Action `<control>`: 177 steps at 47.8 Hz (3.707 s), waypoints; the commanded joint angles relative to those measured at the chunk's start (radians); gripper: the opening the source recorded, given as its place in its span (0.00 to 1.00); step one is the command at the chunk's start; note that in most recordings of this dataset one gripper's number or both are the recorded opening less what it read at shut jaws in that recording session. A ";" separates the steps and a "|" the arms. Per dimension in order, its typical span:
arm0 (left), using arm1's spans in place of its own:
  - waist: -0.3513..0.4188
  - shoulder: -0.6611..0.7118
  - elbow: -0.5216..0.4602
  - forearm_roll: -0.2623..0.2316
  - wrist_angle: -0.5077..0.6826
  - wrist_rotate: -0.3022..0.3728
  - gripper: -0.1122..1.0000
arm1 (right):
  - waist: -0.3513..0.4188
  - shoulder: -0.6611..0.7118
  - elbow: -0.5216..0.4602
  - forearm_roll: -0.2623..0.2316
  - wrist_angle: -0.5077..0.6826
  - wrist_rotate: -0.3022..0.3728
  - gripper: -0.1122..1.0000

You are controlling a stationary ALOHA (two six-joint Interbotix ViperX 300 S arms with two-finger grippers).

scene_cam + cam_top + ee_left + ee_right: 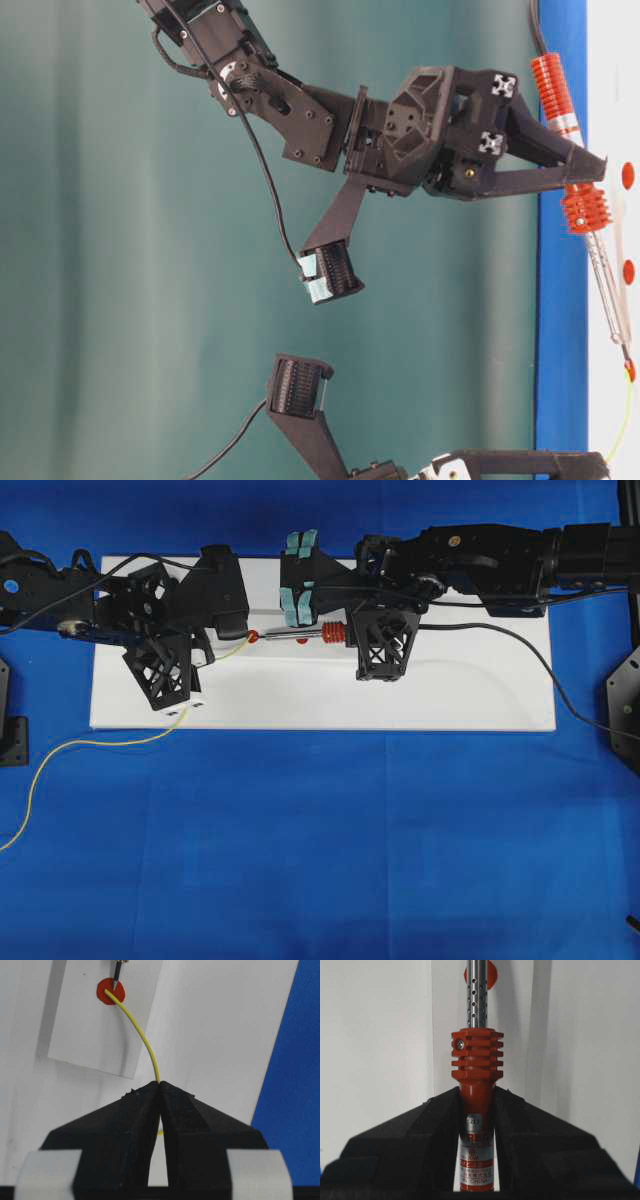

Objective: Touch the tip of the soldering iron to the tip of the solder at the mark.

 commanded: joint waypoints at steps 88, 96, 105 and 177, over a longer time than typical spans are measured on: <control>-0.044 -0.193 0.080 0.002 0.074 -0.060 0.11 | 0.002 -0.054 -0.006 -0.003 -0.003 0.002 0.16; -0.044 -0.193 0.080 0.002 0.074 -0.061 0.11 | 0.002 -0.135 0.049 -0.021 -0.002 0.014 0.16; -0.044 -0.193 0.080 0.002 0.072 -0.061 0.11 | 0.002 -0.215 0.124 -0.074 0.037 0.086 0.16; -0.009 0.153 -0.229 0.002 0.029 -0.048 0.11 | 0.011 -0.270 0.222 -0.133 0.051 0.158 0.16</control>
